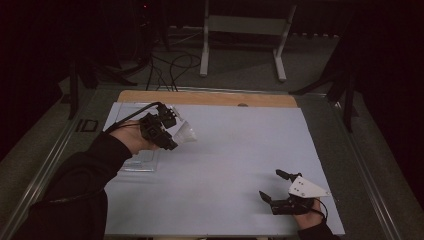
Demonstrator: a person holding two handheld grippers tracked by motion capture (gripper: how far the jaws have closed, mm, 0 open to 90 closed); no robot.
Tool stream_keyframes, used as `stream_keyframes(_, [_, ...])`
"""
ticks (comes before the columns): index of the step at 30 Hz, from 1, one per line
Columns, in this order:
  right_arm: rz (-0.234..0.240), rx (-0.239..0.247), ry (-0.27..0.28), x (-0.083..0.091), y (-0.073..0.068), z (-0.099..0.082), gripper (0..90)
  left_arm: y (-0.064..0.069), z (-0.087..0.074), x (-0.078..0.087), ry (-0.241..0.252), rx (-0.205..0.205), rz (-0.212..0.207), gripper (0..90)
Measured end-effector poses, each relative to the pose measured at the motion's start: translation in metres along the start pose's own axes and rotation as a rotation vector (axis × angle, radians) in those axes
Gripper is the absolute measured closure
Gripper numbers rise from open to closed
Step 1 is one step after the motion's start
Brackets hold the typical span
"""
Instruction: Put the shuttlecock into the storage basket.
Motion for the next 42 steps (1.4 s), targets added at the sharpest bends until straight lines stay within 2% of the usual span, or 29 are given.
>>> stream_keyframes(8, [0.000,-0.008,-0.005,0.000,-0.001,0.000,9.3,-0.014,-0.016,0.012,0.002,0.042,0.018,65.3])
stream_keyframes(12, [0.003,-0.004,-0.004,-0.001,-0.001,0.000,9.3,-0.023,-0.026,0.020,0.014,0.068,0.029,65.3])
stream_keyframes(19, [0.003,0.000,-0.004,-0.001,-0.002,0.001,9.2,-0.033,-0.043,0.032,0.035,0.091,0.037,65.3])
stream_keyframes(30, [0.001,0.002,-0.004,-0.001,-0.002,0.001,9.3,-0.049,-0.068,0.038,0.039,0.140,0.045,65.3])
stream_keyframes(42, [0.001,0.009,-0.003,-0.001,-0.002,0.001,9.3,-0.059,-0.087,0.047,0.058,0.149,0.054,65.3])
Point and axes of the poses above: each handheld gripper's, and its own axes: x roughly backward along the jaws, z roughly out of its top, y roughly to its right, the point moved 5 cm from there along -x, roughly forward along the jaws, and after that the axes turned 12 degrees about -z, right-handed, at the moved point
